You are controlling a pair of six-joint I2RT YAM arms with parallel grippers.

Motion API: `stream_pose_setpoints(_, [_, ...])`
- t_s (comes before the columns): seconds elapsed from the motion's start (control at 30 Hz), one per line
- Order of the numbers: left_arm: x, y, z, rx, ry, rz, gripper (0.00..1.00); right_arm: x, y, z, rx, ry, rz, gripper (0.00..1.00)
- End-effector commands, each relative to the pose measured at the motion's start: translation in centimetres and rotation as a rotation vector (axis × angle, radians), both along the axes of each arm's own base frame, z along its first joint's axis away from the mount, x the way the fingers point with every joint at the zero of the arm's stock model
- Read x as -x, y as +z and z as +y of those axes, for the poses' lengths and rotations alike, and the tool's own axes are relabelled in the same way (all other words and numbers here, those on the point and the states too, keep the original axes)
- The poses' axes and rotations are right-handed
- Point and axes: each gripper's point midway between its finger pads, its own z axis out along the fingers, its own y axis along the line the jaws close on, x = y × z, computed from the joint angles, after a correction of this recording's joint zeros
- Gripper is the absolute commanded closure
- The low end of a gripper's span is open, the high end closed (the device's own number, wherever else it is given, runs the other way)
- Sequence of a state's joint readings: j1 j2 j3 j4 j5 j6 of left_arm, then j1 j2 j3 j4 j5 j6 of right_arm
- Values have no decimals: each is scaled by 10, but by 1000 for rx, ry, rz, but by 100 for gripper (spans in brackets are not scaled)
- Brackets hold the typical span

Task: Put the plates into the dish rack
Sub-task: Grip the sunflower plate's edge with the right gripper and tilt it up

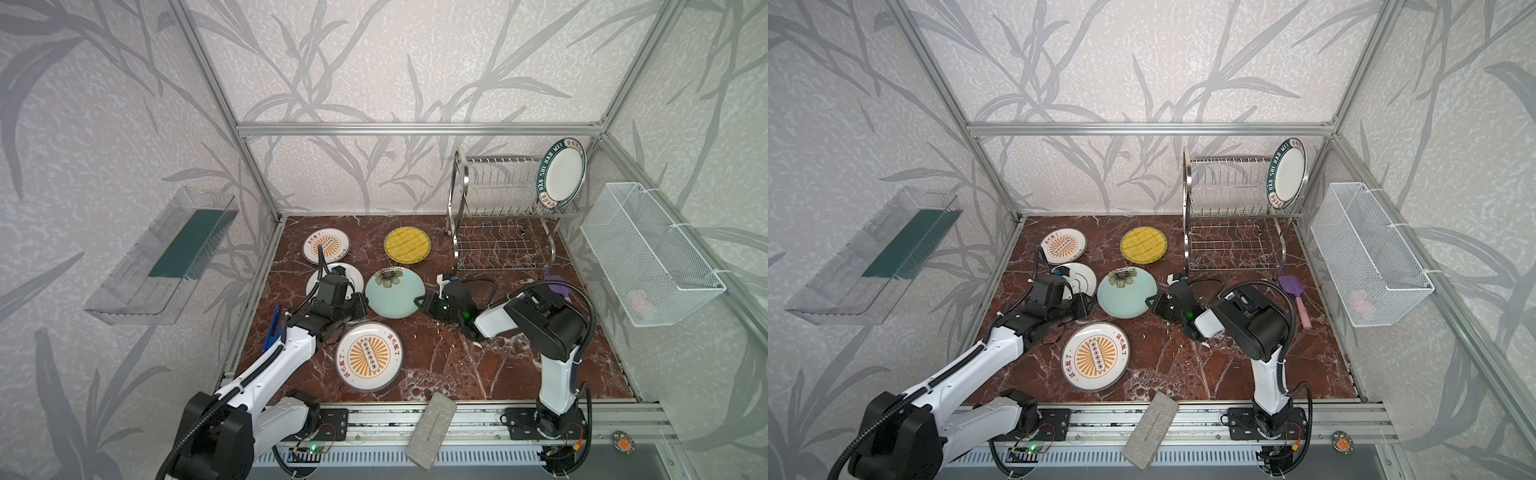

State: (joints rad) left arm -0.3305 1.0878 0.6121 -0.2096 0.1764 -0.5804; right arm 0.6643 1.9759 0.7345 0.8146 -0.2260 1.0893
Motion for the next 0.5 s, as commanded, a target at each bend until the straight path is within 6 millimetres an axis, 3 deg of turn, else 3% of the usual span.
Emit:
stream_pose_setpoints(0.0, [1, -1, 5, 0, 23, -4, 69, -4, -5, 3, -11, -21, 10, 82])
stream_pose_setpoints(0.47, [1, 1, 5, 3, 25, -9, 69, -4, 2, -8, -22, -54, 0, 95])
